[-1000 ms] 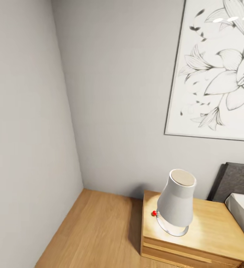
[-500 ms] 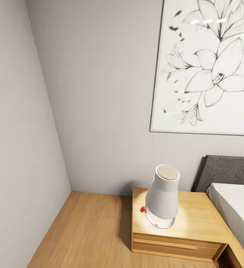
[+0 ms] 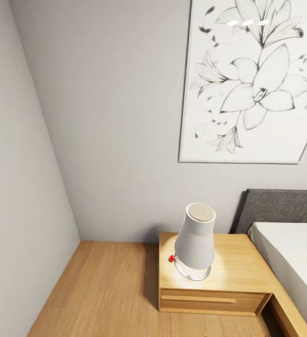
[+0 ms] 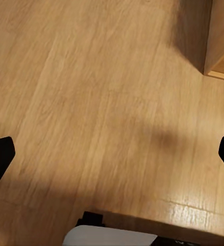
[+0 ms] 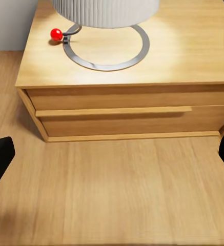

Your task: In the bedroom, organize the workspace by keeping the computer under the desk, ensuring the monitor is on the desk, placing the keyboard on the desk next to the monitor, placing the mouse on the desk next to the keyboard, moving the folder from the swivel chair onto the desk next to the mouse, stacking the notebook on top of the folder with the pen on top of the notebook, and positioning the swivel chair next to the desk.

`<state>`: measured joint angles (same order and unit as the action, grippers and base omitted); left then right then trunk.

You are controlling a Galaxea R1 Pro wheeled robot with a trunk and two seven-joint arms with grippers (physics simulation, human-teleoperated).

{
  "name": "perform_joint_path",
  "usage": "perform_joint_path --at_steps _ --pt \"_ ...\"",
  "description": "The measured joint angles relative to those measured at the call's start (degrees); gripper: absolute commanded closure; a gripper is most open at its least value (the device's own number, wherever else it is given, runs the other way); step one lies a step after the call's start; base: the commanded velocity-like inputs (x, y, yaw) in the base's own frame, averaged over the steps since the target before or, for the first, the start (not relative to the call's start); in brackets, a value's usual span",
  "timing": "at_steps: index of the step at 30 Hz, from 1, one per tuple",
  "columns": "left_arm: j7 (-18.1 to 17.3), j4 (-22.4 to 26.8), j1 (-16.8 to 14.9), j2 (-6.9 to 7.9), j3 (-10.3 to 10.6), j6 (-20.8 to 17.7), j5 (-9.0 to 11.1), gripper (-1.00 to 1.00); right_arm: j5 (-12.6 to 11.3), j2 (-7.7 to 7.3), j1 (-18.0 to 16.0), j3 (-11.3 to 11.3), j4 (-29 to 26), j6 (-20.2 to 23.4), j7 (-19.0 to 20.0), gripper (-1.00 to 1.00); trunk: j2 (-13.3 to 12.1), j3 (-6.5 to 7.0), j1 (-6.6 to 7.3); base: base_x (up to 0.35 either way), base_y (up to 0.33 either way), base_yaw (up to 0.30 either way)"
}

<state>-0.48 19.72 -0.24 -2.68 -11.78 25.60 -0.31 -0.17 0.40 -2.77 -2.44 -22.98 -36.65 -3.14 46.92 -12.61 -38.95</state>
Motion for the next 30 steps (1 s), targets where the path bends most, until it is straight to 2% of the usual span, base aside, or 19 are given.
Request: perform_joint_path --at_steps 14,30 --pt "0.00 0.02 0.00 0.00 0.00 0.00 0.00 -1.00 0.00 0.00 0.00 0.00 0.00 0.00 0.00 -1.00 0.00 -1.21 0.00 0.000 0.000 -0.120" --pt "0.00 -0.04 0.00 0.07 -0.08 0.00 0.00 -1.00 0.00 0.00 -0.01 0.01 0.01 0.00 0.00 -1.00 0.00 -2.66 0.00 0.000 0.000 -0.026"
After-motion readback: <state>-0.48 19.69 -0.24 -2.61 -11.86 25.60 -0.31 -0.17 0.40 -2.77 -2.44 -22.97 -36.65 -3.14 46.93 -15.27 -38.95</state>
